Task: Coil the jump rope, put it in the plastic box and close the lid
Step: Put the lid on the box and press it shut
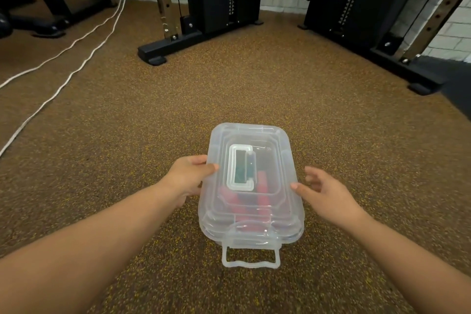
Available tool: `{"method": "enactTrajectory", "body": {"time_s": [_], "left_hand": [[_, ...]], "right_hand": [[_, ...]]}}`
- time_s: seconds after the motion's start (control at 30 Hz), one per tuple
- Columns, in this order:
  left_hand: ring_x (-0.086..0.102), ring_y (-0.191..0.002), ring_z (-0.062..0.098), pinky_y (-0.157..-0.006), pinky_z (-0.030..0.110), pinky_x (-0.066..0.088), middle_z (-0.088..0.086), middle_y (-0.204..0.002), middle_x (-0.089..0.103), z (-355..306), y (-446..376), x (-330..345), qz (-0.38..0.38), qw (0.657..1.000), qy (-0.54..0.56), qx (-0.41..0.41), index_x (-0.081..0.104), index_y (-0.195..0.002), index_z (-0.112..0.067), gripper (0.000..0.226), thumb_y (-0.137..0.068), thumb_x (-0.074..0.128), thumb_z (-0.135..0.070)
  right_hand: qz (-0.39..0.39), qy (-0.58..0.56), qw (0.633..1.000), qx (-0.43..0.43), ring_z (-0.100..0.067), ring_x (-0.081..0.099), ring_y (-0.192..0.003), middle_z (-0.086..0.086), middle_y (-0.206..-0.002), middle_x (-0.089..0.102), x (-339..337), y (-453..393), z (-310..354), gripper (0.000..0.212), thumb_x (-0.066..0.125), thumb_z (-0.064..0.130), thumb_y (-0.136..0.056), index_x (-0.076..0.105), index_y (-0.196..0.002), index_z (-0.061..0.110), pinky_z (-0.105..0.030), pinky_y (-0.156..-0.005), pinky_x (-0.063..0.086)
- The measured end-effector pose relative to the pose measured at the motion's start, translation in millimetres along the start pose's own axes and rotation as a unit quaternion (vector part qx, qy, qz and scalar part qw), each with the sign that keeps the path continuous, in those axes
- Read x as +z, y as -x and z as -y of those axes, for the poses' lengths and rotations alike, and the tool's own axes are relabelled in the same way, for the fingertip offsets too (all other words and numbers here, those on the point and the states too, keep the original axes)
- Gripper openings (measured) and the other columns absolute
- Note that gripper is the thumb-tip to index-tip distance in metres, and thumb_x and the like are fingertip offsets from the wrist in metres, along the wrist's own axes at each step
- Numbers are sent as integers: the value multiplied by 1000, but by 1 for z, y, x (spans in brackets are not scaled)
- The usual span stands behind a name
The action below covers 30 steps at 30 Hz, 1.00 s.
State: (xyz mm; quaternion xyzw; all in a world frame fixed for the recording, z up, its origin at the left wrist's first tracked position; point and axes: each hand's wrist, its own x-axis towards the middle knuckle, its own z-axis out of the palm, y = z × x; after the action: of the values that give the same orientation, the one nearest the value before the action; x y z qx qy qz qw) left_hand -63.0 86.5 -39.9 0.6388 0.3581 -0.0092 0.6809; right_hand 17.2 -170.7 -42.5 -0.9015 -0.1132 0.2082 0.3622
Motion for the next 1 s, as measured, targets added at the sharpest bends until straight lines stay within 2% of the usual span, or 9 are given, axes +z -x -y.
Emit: {"method": "enactTrajectory", "body": {"time_s": [0.07,0.13,0.2,0.27,0.4,0.5,0.6,0.73,1.0], "left_hand": [[68,-85,23,-71,41,58,8,-94,70,-2,-2,-3,4,999,-22,-29,61,-103,-10,23,-82,69,-13],[68,-91,28,-74,45,59,13,-99,71,-4,-4,-7,15,997,-39,-63,62,-104,-5,29,-79,72,-14],[68,-93,29,-68,43,60,16,-103,70,-8,-5,-11,37,994,-43,-90,61,-106,-2,33,-77,73,-12],[68,-96,30,-64,41,61,18,-106,69,-11,-6,-14,62,991,-45,-106,60,-110,0,39,-75,75,-11],[69,-95,29,-65,39,61,18,-106,70,-10,-9,-16,84,989,-50,-115,60,-114,1,45,-72,76,-4],[70,-91,27,-62,35,60,17,-102,72,-7,-11,-16,72,991,-48,-104,62,-112,0,42,-72,75,-3],[70,-91,26,-66,34,59,16,-102,72,-7,-12,-13,73,992,-54,-93,63,-111,-1,38,-74,74,-5],[69,-89,25,-67,33,60,18,-104,71,-7,-13,-5,81,992,-44,-82,62,-112,0,36,-77,72,-6],[69,-94,26,-71,35,59,17,-105,71,-3,-11,-3,72,993,-32,-91,62,-114,0,40,-77,73,-8]], "right_hand": [[50,-85,994,53,-18,63,-108,1,-120,64,6,-4,-5,63,62,44,-86,42,-140,18,-40,-91,52],[76,-174,980,66,-18,71,-90,0,-100,75,8,-3,-3,36,58,33,-92,61,-123,15,-34,-77,56],[91,-225,967,71,-22,73,-88,-2,-93,77,8,-4,0,22,57,25,-93,69,-109,14,-38,-79,58],[104,-255,958,81,-28,71,-94,-7,-96,77,6,-6,-1,20,58,20,-92,69,-107,12,-43,-84,57],[131,-281,946,93,-33,68,-102,-13,-103,74,2,-8,-5,21,60,12,-90,68,-109,9,-43,-86,56],[137,-286,944,91,-32,69,-101,-13,-103,74,2,-10,-8,22,60,10,-89,68,-111,9,-40,-82,58],[149,-286,942,95,-28,71,-92,-14,-102,74,2,-10,-13,25,61,11,-89,66,-112,7,-34,-71,59],[156,-292,938,100,-33,70,-97,-16,-103,74,0,-3,-21,26,61,12,-88,62,-113,4,-39,-76,59],[118,-278,951,72,-29,72,-91,-12,-98,75,4,9,-16,23,58,11,-91,61,-114,6,-37,-71,60]]}}
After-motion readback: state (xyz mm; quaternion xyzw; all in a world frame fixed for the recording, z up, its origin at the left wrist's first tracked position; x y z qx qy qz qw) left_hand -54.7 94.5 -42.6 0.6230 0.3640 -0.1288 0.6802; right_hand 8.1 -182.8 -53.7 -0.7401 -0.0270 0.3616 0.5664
